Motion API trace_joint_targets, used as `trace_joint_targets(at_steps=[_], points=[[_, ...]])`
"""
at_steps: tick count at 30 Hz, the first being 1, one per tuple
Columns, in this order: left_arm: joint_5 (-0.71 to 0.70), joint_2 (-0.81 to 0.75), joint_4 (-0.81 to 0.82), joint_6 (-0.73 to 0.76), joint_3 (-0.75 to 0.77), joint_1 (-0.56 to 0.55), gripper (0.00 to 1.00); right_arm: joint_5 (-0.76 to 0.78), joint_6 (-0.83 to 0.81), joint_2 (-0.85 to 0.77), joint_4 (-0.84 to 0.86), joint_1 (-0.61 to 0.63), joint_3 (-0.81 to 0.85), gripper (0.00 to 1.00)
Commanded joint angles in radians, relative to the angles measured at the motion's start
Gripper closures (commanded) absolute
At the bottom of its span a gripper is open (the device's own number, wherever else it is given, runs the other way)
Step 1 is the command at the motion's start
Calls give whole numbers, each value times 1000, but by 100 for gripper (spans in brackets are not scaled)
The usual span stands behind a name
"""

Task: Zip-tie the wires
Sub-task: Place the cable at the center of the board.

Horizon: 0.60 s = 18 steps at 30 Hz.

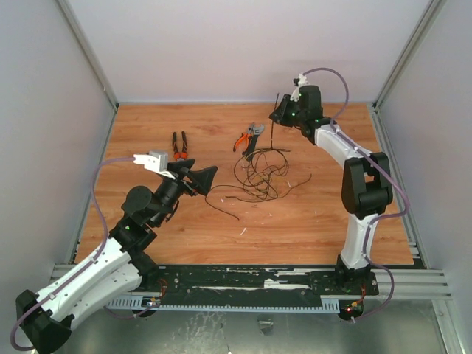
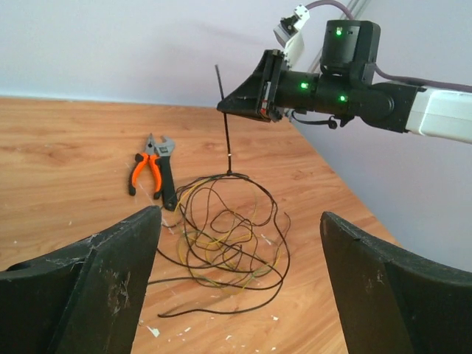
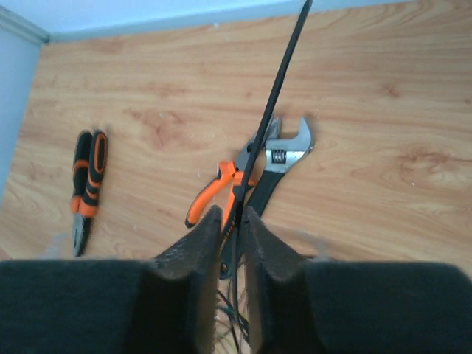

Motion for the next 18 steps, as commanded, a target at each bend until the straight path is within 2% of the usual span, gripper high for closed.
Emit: trace_joint_targets(at_steps=[1, 4, 8, 11, 15, 18], points=[[2, -20, 79, 5, -28, -5, 3, 44, -34, -34, -21, -36, 37, 71], [1, -26, 101, -12, -40, -5, 2, 45, -58, -107, -38, -51, 4, 43], [1, -17, 99, -30, -34, -4, 2, 66, -93, -262, -57, -60, -89, 18], [-17, -19, 98, -53, -35, -2, 2, 103, -124, -378, -97, -69, -170, 10], [-66, -33, 70, -85, -27, -1, 2, 192, -155, -540, -160, -92, -313, 6], [-116, -56, 48, -111, -27, 0, 2, 232, -163, -685, -145, -124, -459, 4]])
